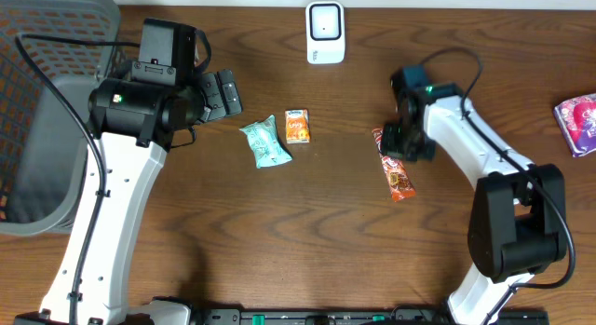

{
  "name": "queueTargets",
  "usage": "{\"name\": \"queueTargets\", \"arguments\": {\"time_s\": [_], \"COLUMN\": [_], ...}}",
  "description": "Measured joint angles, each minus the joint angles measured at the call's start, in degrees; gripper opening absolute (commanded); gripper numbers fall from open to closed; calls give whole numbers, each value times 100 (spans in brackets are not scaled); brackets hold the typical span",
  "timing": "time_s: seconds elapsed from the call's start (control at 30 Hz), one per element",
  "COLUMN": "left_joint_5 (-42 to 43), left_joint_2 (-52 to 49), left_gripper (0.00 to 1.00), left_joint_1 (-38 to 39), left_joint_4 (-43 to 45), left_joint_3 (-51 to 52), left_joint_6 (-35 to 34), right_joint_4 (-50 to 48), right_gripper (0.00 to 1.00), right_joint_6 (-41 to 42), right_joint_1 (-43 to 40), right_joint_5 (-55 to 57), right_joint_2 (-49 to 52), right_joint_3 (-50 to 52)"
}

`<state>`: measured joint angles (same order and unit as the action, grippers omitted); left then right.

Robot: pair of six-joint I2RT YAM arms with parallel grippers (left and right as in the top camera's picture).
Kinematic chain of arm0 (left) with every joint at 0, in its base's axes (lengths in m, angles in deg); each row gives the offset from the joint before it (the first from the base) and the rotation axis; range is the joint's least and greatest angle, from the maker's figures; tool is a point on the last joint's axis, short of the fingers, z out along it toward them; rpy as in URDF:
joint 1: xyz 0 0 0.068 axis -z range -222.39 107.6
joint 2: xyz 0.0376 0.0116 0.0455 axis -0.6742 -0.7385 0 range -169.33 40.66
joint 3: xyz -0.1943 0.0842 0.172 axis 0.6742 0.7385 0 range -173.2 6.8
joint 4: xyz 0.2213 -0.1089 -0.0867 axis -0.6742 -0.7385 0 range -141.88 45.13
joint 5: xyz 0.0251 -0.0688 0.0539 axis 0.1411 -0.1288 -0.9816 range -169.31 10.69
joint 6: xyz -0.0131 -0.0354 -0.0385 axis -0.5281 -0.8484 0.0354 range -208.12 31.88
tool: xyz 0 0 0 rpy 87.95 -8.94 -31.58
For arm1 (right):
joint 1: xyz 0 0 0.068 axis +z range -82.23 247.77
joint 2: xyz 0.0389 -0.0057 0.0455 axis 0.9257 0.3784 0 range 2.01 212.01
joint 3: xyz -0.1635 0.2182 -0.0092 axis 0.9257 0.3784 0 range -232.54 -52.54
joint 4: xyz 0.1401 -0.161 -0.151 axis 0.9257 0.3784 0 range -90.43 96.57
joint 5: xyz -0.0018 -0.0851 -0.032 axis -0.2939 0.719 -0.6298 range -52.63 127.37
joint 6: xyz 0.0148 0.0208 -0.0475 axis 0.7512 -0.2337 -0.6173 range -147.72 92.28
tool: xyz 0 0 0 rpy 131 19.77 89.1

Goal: Scan the item barcode

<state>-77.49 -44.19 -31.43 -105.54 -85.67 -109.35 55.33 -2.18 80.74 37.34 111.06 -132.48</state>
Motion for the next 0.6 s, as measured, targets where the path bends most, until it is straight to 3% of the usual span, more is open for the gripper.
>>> {"name": "queueTargets", "arguments": {"time_s": [0.3,0.6], "left_joint_5": [0,0], "left_joint_2": [0,0], "left_gripper": [98,98], "left_joint_1": [2,0], "left_joint_4": [0,0], "left_joint_3": [0,0], "left_joint_6": [0,0], "right_joint_4": [-570,-2205], "right_gripper": [14,19], "right_joint_6": [-7,-2], "right_joint_1": [0,2], "right_joint_5": [7,-26], "right_joint_2": [-4,-4], "right_joint_3": [22,1082]}}
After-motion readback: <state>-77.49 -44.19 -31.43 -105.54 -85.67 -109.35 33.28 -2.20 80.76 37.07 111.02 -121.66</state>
